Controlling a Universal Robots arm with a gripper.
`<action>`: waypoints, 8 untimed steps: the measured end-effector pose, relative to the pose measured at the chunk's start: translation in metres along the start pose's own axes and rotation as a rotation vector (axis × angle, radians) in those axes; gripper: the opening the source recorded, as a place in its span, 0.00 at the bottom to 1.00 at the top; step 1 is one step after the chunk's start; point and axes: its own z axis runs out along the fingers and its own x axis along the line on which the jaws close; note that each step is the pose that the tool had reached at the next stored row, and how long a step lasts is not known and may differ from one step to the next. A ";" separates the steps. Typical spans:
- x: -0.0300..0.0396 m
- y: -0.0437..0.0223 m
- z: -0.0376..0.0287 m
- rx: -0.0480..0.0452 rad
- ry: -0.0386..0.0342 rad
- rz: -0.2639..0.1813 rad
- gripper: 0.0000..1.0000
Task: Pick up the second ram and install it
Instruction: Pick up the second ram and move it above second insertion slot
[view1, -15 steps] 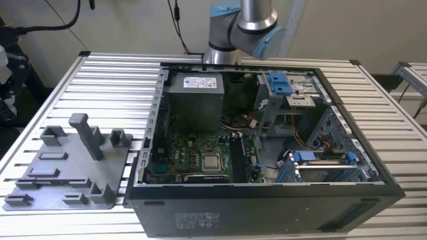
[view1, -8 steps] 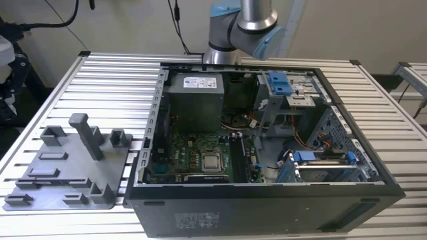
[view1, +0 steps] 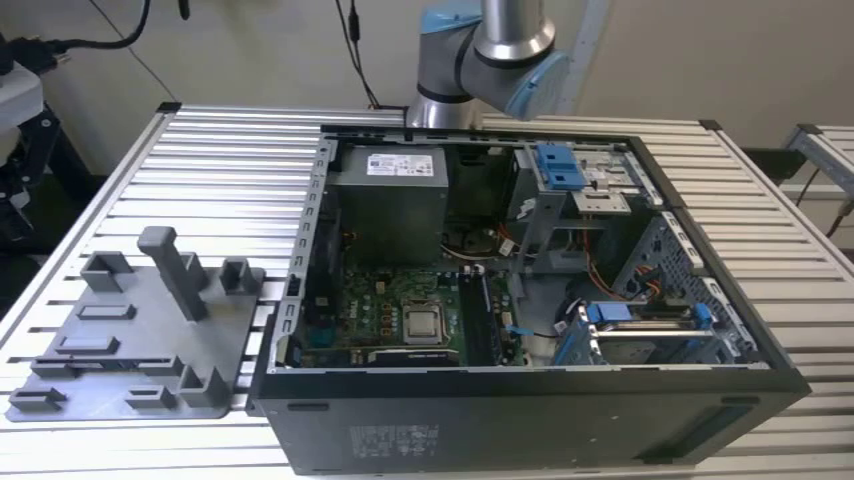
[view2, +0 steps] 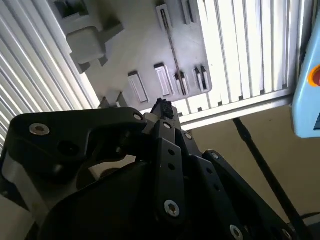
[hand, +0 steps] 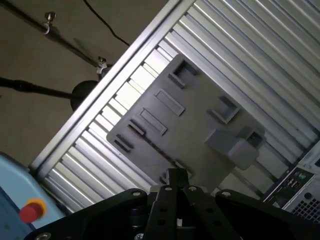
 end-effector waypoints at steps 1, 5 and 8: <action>0.0000 0.0000 0.0000 0.0002 0.0008 -0.011 0.11; -0.0001 0.0000 0.0000 0.0011 0.0038 -0.062 0.11; -0.0001 0.0001 0.0000 0.0035 0.0078 -0.095 0.11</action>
